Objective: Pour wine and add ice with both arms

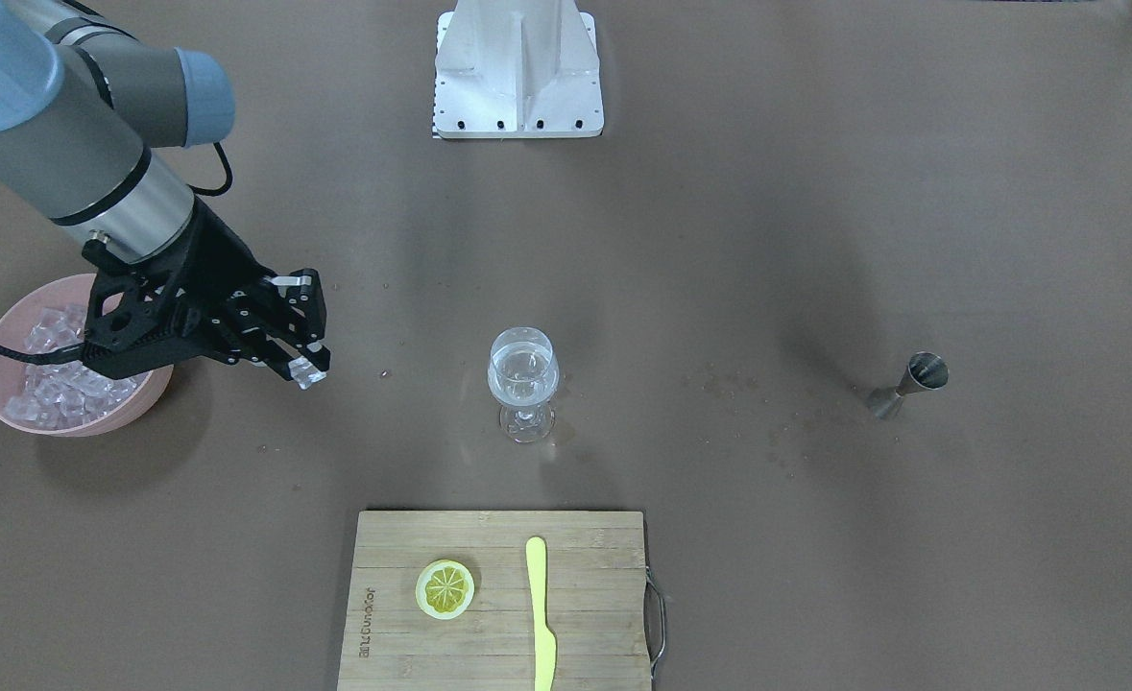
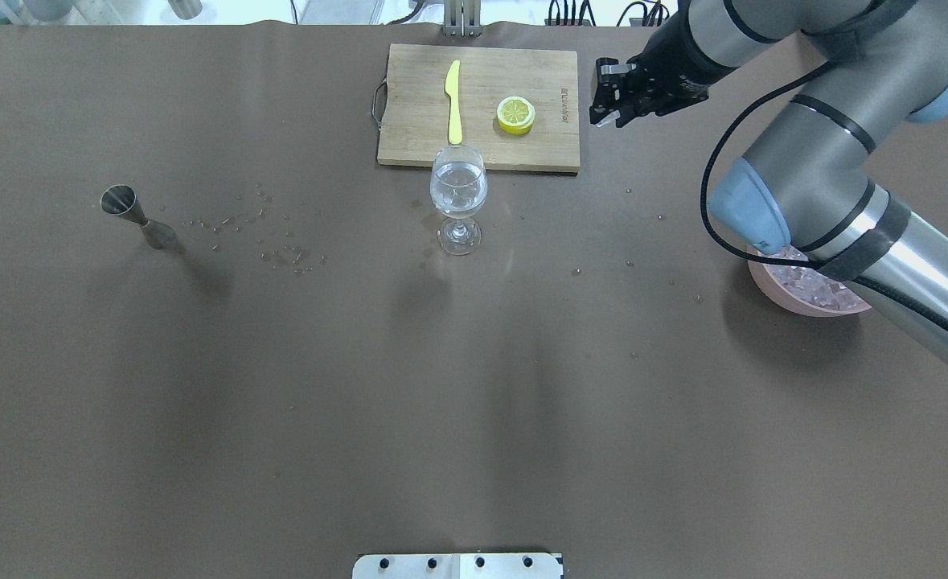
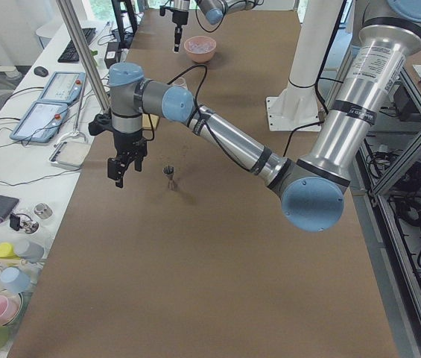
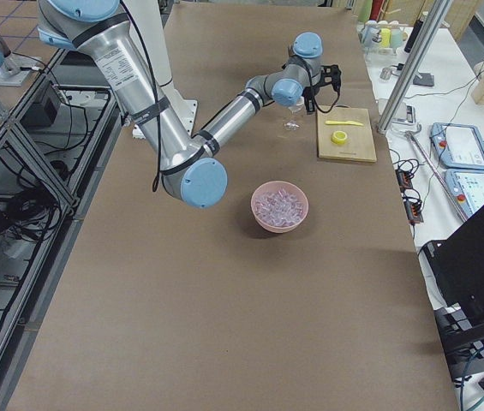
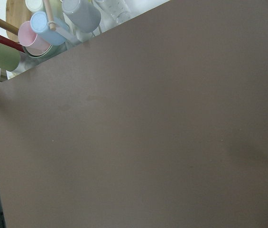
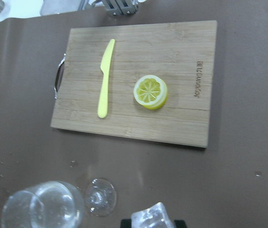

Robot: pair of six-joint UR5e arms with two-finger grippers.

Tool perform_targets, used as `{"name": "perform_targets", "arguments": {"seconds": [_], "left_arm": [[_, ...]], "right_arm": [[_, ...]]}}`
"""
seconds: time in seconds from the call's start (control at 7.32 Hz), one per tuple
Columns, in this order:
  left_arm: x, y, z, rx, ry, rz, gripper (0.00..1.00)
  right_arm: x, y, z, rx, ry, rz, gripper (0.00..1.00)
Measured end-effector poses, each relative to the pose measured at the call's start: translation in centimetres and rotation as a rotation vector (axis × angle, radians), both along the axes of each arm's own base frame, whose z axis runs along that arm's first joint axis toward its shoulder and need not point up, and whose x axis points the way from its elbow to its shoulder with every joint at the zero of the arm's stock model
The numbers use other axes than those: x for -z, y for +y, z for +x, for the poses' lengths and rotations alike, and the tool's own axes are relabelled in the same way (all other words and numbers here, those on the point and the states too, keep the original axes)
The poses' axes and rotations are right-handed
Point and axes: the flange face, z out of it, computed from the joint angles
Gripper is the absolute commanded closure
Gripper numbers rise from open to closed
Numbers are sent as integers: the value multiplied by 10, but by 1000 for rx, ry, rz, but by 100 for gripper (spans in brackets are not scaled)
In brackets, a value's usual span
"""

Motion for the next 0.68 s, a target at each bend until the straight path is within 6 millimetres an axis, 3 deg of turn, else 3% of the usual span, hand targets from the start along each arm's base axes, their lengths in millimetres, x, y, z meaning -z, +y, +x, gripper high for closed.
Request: {"name": "perform_targets", "arguments": {"seconds": [0.27, 0.41, 0.68], "left_arm": [[-36, -4, -30, -39, 12, -30, 2], [-48, -8, -46, -21, 16, -55, 2], [-70, -15, -55, -6, 26, -110, 2]], "right_arm": [[45, -1, -29, -26, -49, 6, 100], [51, 4, -53, -35, -71, 24, 100], [55, 15, -95, -63, -118, 38, 100]]}}
